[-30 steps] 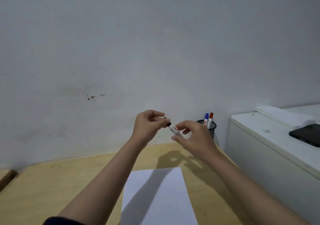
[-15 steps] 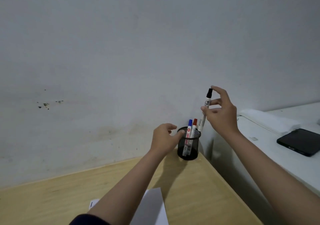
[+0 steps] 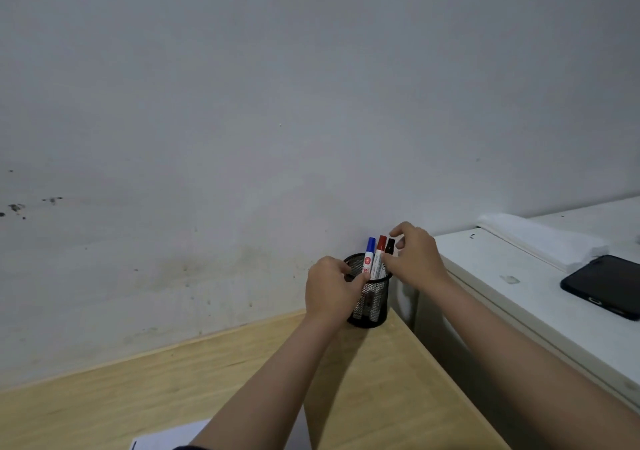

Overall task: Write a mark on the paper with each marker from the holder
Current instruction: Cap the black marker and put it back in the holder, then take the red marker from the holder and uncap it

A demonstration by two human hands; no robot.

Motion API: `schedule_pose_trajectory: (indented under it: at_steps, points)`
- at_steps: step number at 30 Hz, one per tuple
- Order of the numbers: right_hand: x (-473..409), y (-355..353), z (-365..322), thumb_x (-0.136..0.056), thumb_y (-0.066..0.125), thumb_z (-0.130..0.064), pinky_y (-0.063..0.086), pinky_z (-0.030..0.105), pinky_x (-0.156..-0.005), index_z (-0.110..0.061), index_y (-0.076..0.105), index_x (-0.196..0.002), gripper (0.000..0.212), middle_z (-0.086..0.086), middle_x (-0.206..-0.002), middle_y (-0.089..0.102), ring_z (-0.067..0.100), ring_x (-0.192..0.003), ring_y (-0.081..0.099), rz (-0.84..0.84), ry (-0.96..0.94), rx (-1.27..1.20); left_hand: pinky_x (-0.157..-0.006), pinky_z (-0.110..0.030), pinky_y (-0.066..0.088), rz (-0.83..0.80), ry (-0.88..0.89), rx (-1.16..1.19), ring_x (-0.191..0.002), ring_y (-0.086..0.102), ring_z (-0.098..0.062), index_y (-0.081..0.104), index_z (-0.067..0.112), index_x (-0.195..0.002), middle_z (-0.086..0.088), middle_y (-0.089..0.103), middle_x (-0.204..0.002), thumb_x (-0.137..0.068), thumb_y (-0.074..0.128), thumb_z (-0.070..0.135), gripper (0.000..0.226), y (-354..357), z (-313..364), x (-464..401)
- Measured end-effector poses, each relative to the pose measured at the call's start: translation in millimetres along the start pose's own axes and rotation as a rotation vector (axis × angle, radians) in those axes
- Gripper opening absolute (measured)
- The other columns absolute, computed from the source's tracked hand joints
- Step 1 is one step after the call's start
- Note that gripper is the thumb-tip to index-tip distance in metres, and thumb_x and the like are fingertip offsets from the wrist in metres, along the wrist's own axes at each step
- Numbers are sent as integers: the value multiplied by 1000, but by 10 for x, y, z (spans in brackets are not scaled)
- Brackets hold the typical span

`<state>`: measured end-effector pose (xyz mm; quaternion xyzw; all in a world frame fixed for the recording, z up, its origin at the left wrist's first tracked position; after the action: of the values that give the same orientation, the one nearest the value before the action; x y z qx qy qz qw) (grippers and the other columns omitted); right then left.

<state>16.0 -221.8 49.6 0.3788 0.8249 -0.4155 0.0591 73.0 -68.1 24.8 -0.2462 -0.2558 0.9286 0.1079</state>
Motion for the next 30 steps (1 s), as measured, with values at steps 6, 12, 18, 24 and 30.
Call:
schedule_pose_trajectory:
  at_steps: [6, 12, 18, 24, 30]
  points:
    - [-124, 95, 16, -74, 69, -25, 48, 42, -87, -16, 59, -120, 48, 14, -120, 50, 31, -112, 50, -68, -26, 239, -73, -23, 46, 18, -8, 24, -94, 65, -18, 71, 6, -98, -7, 71, -101, -72, 75, 37, 41, 18, -27, -11]
    - [-97, -22, -136, -74, 72, -28, 44, 42, -87, -24, 70, -82, 10, -4, -92, 67, 26, -102, 55, 65, -127, 122, -72, -24, 45, 13, 3, 17, -92, 65, -19, 71, 6, -96, -7, 70, -97, -73, 74, 37, 39, 17, -30, 0]
    - [116, -216, -429, -66, 81, -17, 46, 29, -83, -29, 70, -70, 17, -13, -78, 72, 13, -94, 64, 30, -195, -262, -70, -26, 41, -16, -27, 122, -74, 58, -18, 72, 6, -78, -8, 69, -79, -84, 61, 30, 27, -108, 26, 50]
    - [679, -521, -810, -64, 83, -12, 41, 16, -75, -27, 71, -70, 21, -11, -80, 74, 10, -87, 64, 23, -291, -485, -58, -25, 55, -417, -571, 804, -58, 64, -14, 65, 6, -80, -5, 67, -62, -92, 50, 36, 36, -344, 216, 288]
    - [1196, -644, -1104, -60, 83, 4, 48, 12, -72, -26, 70, -78, 36, -12, -77, 73, 4, -78, 67, -102, -371, -662, -56, -20, 57, -471, -687, 997, -42, 60, -7, 63, 7, -76, -1, 63, -58, -84, 62, 19, 14, -788, 410, 618]
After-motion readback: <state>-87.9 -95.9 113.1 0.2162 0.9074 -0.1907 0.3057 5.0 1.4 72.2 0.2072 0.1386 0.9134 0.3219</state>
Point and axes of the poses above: each hand's wrist, its own x-axis away from the middle knuckle, its own y-axis out of the palm, z = x × y, the point moved 5 cm from there along -x, towards the middle knuckle
